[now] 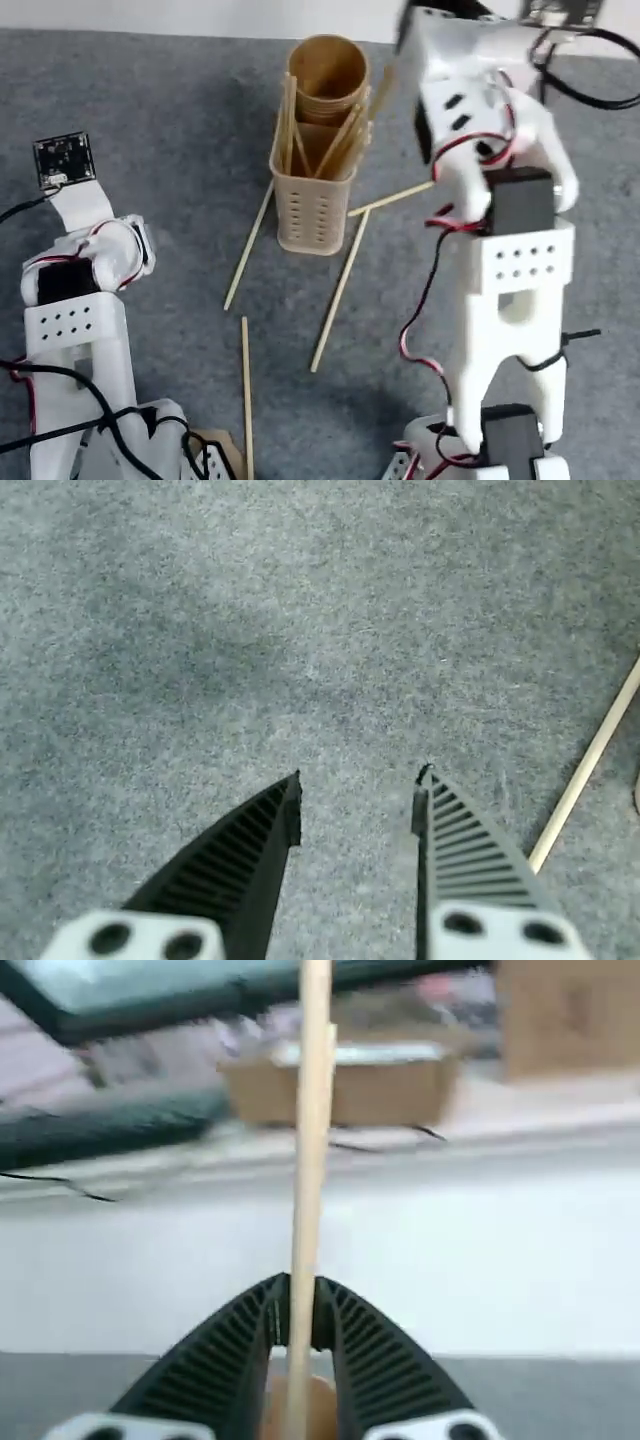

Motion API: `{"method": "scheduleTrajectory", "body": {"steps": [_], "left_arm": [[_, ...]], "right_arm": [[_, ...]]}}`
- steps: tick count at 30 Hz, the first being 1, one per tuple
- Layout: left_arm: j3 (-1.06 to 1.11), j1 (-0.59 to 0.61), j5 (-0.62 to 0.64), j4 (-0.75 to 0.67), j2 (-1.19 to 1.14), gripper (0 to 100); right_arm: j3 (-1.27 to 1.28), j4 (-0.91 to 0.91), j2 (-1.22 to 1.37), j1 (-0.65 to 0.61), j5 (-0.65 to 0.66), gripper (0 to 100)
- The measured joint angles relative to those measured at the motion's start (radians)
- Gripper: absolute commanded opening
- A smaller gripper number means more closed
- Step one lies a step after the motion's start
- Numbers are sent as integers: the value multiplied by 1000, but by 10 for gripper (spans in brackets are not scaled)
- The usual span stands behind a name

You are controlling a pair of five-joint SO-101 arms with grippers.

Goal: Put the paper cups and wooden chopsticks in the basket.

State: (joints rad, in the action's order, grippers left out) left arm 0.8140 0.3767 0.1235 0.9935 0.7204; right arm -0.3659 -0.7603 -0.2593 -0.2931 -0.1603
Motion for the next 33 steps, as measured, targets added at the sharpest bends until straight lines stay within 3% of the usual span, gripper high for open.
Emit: {"method": "scheduleTrajectory", "body": {"steps": [7,9,14,20,26,30,33], "left_arm": [[0,0,0,0,0,207],[0,0,0,0,0,207],[0,0,0,0,0,207],[0,0,0,0,0,207],[0,0,0,-11,-3,207],[0,-3,-68,-61,-28,207],[-55,-40,-112,-32,-114,207]], "right_arm": [[261,265,-3,-77,6,5],[338,287,-2,-89,6,46],[381,267,-5,-109,126,201],[328,138,-6,-143,209,205],[91,-144,-8,-132,218,205],[-123,-500,-11,-5,219,205],[-112,-740,-23,115,173,161]]}}
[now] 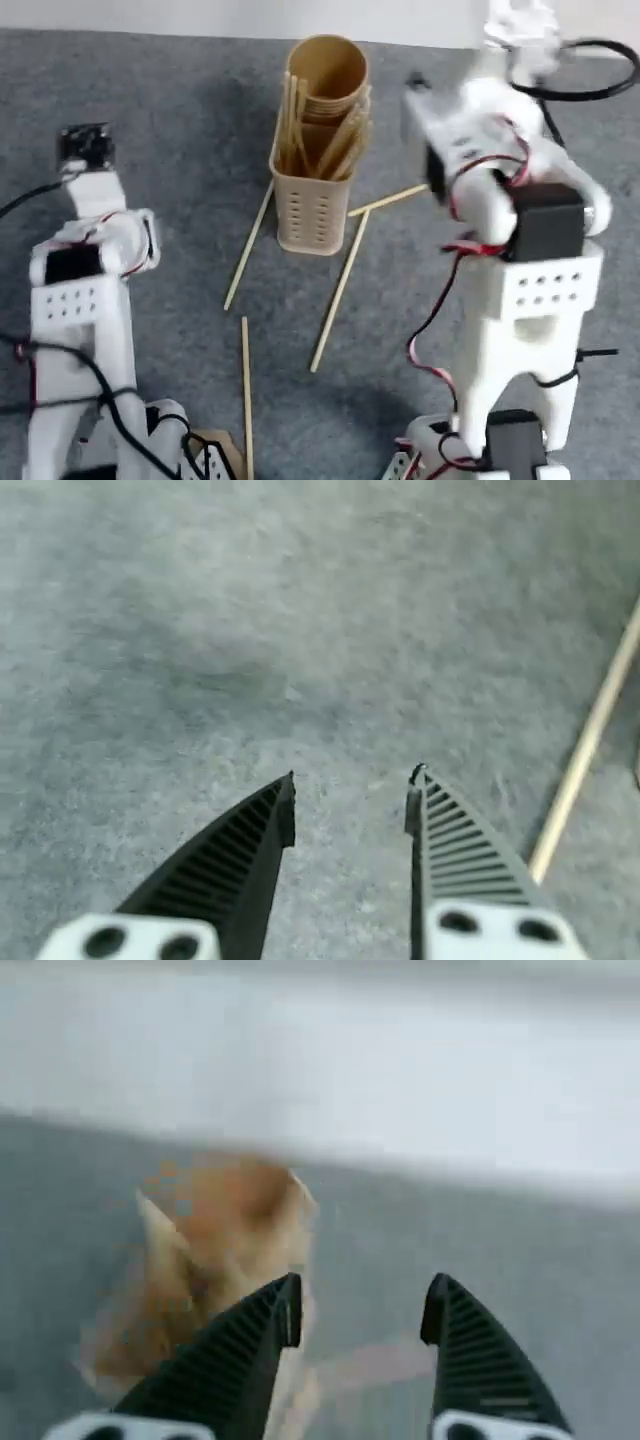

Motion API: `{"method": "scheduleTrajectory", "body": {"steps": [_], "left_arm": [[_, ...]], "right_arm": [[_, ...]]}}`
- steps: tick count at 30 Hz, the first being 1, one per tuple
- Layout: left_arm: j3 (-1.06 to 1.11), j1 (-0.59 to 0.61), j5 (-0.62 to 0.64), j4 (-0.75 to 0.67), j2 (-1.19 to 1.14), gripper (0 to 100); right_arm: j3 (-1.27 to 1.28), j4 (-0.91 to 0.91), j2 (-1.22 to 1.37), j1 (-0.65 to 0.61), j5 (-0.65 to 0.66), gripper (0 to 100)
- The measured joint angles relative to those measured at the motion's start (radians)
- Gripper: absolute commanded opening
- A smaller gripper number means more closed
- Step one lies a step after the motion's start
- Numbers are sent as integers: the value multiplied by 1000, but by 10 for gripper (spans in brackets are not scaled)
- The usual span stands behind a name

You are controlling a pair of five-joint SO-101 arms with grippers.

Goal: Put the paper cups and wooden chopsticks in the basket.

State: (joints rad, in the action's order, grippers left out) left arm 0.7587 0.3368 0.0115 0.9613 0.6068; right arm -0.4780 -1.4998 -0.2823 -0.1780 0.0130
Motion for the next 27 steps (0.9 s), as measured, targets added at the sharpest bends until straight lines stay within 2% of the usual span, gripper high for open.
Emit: {"method": "scheduleTrajectory", "body": {"steps": [2,5,11,16,20,27], "left_arm": [[-69,-32,-5,58,-84,207],[-204,-103,-32,153,-236,207],[-407,-230,-58,279,-517,207],[-423,-301,-72,292,-629,207],[-423,-305,-72,278,-692,206],[-440,-316,-72,173,-868,138]], "right_arm": [[49,-54,-9,91,-20,143],[178,-37,-77,166,-23,140],[680,222,-382,190,-17,115],[1237,540,-692,203,-17,115],[1597,654,-856,201,-14,115],[1786,678,-1025,201,-14,115]]}}
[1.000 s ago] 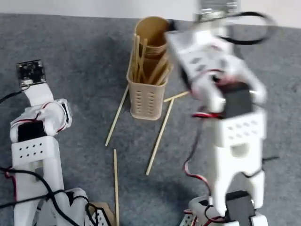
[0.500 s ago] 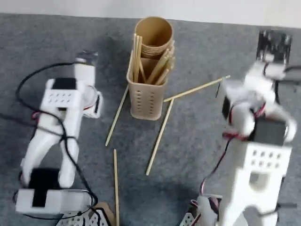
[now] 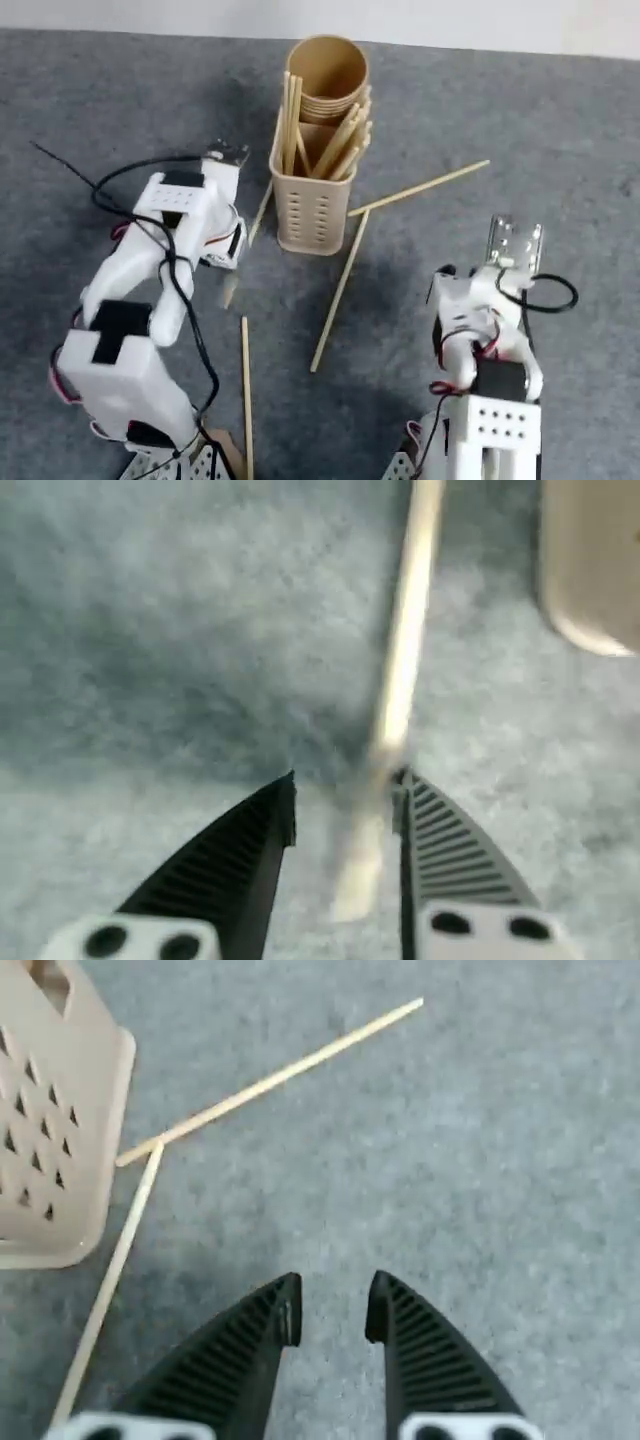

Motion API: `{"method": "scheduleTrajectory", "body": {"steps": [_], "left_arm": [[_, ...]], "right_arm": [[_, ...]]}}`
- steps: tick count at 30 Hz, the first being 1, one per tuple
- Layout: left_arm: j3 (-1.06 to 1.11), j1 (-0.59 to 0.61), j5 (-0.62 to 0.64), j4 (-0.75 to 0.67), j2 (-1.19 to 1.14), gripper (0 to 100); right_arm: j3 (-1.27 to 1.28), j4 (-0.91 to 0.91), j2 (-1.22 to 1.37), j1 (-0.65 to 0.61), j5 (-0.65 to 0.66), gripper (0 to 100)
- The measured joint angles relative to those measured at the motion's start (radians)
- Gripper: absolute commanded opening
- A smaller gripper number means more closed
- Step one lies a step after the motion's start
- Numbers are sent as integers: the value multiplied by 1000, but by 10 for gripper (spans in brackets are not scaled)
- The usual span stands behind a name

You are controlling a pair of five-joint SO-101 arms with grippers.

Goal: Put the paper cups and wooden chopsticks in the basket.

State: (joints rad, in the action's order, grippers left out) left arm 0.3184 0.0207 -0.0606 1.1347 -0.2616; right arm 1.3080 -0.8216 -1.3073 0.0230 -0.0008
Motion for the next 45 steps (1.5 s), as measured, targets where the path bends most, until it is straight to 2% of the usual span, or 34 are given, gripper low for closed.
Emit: {"method": "scheduleTrajectory", "body": {"steps": [5,9,18,24,27,30,34,39,42,45], "left_arm": [[-34,-21,0,-28,-66,111],[-52,-28,0,-12,-75,2],[-103,3,-6,-2,-60,3],[-275,71,-3,112,140,3],[-347,64,-5,130,305,3],[-371,2,-3,117,493,3],[-313,-163,34,11,726,7],[-51,-336,48,-284,934,8],[106,-399,48,-476,956,10],[166,-408,48,-582,956,62]], "right_arm": [[18,3,-86,0,0,115],[46,3,-115,0,0,115],[103,3,-126,-6,0,115],[187,109,-126,-44,0,115],[204,137,-127,-48,0,115],[204,143,-127,-51,0,115],[204,146,-127,-52,0,115],[204,146,-127,-54,0,115],[204,146,-127,-54,0,115],[204,146,-127,-54,0,115]]}}
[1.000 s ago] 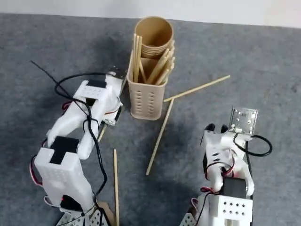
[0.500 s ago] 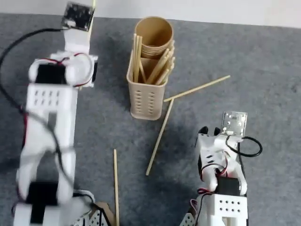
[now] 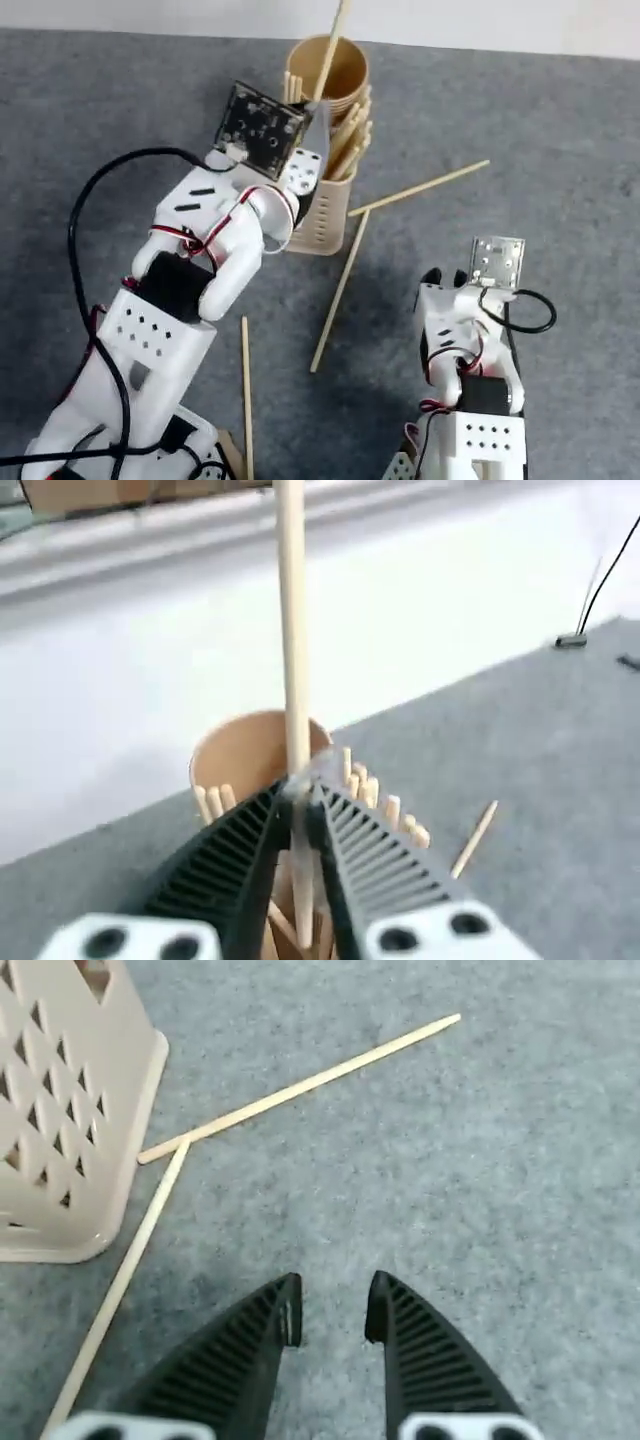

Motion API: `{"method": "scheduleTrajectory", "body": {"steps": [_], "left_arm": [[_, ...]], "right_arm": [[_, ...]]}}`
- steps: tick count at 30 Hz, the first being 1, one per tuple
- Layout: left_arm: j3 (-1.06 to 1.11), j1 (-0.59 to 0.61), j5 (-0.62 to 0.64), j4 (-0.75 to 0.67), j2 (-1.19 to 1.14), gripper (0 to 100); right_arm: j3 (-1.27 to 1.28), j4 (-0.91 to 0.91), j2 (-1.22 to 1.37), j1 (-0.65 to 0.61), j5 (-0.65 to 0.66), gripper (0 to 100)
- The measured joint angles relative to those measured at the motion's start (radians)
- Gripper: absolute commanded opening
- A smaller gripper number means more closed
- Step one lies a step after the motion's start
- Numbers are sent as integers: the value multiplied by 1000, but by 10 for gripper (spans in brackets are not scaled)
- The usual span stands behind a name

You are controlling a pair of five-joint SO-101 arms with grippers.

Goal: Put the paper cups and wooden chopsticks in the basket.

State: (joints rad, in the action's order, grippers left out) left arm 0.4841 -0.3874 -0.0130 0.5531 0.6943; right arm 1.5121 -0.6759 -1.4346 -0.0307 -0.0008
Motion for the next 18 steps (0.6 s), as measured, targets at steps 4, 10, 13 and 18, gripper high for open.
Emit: {"method": "scheduleTrajectory", "body": {"steps": [4,10,13,18], "left_arm": [[18,2,0,-34,-41,165],[21,0,0,-37,-123,175],[20,3,0,-37,-123,175],[-12,97,0,12,-94,174]], "right_arm": [[0,0,0,0,0,115],[0,0,0,-2,0,115],[12,0,0,-21,0,115],[21,0,0,-21,18,115]]}}
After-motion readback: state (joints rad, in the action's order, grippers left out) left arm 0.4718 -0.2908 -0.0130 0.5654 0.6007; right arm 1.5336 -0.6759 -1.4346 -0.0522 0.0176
